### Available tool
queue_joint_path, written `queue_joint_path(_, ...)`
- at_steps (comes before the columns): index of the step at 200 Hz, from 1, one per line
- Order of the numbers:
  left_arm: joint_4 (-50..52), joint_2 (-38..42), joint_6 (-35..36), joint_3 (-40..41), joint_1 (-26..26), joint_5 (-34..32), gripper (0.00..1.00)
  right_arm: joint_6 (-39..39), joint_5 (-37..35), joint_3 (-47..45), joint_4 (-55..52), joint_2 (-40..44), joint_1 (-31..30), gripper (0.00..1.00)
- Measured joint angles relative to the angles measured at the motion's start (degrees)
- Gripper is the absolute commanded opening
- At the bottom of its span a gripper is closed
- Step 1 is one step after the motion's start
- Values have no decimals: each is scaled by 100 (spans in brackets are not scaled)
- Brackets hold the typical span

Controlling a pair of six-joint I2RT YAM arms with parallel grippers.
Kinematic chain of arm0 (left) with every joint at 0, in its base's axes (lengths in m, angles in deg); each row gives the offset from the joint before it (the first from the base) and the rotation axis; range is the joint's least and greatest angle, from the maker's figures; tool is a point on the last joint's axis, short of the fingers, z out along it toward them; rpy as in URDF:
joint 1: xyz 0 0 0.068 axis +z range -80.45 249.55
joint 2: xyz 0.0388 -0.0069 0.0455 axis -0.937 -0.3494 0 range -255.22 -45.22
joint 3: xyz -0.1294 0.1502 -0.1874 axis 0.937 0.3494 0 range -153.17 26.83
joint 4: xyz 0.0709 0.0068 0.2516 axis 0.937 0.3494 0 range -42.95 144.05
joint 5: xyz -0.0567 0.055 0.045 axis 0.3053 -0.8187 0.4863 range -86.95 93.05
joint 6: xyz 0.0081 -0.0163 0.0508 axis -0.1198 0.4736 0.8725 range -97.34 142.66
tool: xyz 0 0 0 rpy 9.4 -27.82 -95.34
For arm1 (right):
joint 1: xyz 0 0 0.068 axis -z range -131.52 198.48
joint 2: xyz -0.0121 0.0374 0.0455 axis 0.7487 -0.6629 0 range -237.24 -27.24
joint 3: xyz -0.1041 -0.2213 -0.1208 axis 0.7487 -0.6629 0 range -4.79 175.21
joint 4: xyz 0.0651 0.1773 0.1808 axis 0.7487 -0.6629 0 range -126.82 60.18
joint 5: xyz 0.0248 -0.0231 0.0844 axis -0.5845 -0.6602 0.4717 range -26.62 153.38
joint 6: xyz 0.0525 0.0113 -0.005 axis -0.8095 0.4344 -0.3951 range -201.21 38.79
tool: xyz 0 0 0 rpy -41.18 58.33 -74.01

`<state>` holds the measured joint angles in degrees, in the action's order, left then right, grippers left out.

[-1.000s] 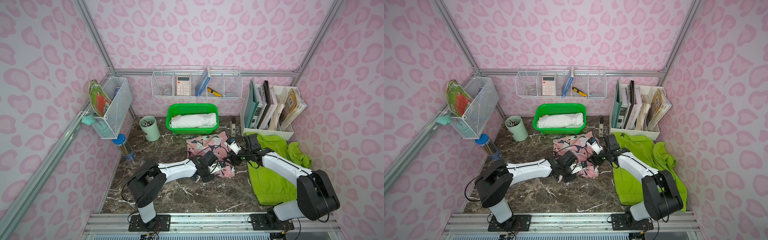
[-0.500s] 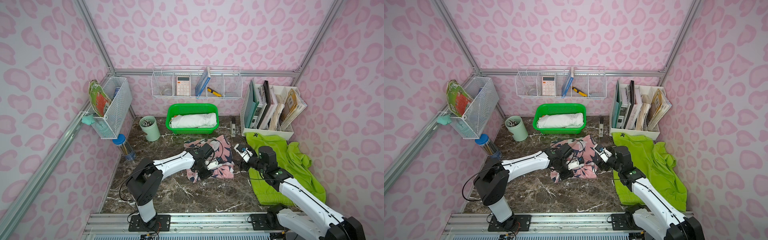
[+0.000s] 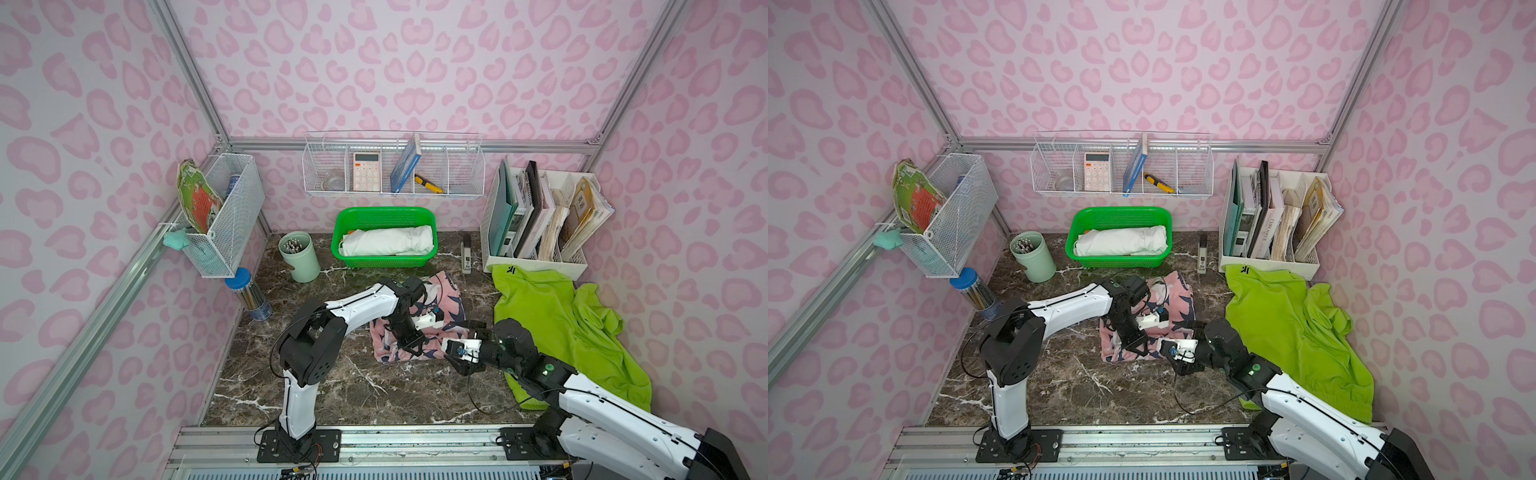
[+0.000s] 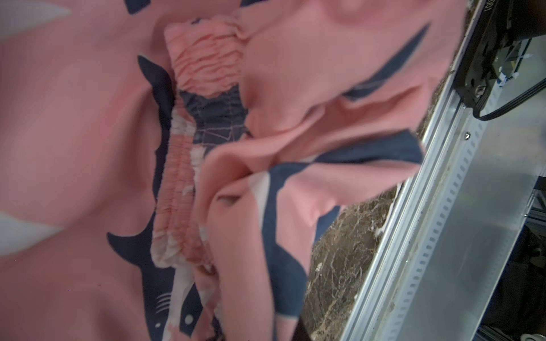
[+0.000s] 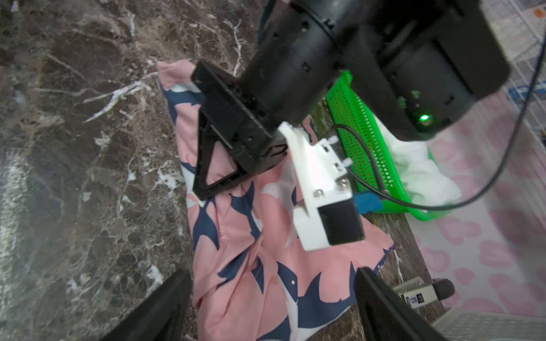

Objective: Roll up the shorts
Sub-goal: Roll the shorts at the center of the board.

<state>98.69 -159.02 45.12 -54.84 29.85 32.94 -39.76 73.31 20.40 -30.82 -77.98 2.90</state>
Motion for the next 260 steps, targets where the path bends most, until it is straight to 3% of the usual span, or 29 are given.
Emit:
queue_joint_path(82,667,-848,22,-476,398,562,4,262,-664,-155,219,-1152,-844,87)
queue_joint_path(171,861,-1056,20,-651,468,710,4,487,-898,118,802,-2601,-798,75)
queue_joint_path(203,859,-1051,20,-645,476,713,4,498,-710,243,903,-2927,-511,54)
queue_joint_path(245,817,-1040,20,-614,481,743,6,522,-409,262,901,-3082,-243,6)
queue_joint_path(260,804,-1038,15,-603,485,758,9,516,-345,297,844,-3136,-216,0)
